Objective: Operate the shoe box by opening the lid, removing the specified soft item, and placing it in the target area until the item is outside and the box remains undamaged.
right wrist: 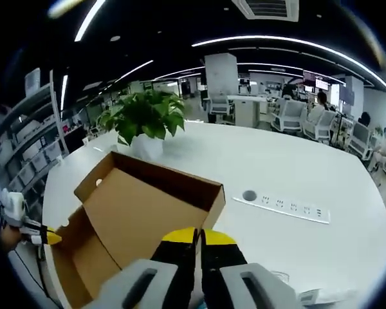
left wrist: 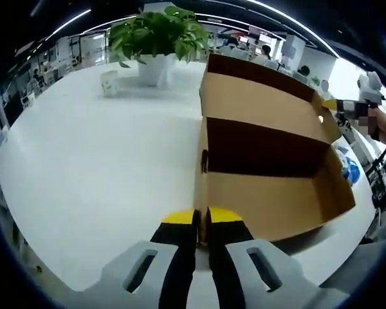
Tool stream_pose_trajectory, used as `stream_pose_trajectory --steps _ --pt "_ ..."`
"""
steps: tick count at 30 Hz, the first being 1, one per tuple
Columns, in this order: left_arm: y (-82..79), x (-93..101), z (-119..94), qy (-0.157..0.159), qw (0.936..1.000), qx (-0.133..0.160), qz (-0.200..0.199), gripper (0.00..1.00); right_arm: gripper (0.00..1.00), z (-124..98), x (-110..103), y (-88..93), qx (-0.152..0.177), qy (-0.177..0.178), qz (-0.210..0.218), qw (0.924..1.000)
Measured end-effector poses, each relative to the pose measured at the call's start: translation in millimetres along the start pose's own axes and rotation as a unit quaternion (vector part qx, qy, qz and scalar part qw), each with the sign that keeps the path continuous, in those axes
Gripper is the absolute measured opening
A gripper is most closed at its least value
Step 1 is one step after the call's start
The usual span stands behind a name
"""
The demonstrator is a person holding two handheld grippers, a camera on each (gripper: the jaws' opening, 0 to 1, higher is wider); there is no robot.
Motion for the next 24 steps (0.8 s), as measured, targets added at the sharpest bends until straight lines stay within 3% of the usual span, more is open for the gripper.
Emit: stream_pose_trajectory --steps 24 --pt "-0.3 0.9 0.5 -0.002 1.0 0.001 0.0 0.03 0.0 -27.0 -6.0 -4.0 0.043 -0.011 -0.015 0.9989"
Point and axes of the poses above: the point that each gripper's makers call its tool centre point, and the gripper's own axes: z roughly forward along the fingers, x roughly to its right, y roughly out of its underside, the point moved 9 cm from there along -z, roughly backward along the fingers, and after that the axes turned 8 degrees about y, right-handed, at the moved point
